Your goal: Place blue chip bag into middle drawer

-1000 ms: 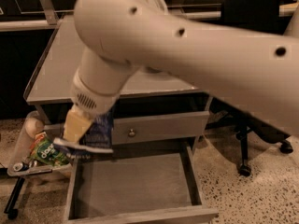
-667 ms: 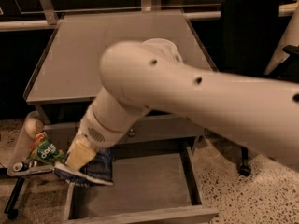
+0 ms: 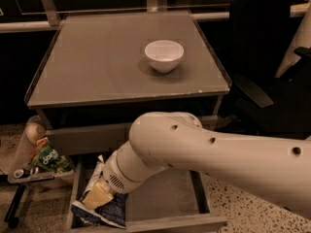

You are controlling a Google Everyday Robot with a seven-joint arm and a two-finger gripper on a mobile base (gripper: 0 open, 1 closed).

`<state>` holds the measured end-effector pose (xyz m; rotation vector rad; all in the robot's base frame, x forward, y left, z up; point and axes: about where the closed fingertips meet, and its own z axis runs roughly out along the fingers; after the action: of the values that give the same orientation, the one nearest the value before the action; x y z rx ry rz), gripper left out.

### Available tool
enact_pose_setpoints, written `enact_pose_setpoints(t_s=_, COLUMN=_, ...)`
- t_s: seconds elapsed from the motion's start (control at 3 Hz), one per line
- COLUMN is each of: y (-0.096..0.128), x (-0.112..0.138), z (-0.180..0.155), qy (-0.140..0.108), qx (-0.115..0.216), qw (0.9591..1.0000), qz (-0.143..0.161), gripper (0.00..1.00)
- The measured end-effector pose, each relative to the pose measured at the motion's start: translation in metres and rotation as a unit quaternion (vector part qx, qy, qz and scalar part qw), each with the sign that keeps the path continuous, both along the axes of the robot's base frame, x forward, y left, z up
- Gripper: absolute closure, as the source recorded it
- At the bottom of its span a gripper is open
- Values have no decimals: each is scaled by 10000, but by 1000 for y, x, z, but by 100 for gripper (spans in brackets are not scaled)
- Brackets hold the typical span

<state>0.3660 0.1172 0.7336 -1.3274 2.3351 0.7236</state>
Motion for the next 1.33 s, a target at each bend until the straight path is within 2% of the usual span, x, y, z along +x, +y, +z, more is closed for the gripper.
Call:
enact_pose_setpoints(t_s=0.33, y=0, x=0, z=0, qy=-1, qx=0, qw=10000, qz=0, gripper=100)
enact_pose_setpoints(t_s=0.67, y=-5, x=7, z=-32, qy=91, qx=136, qw=9997, qz=-155, gripper=100)
enact_pose_setpoints(t_s=1.33, y=-30, x=50, z=-138, qy=193, qx=460, qw=9965, qz=-668, gripper=100)
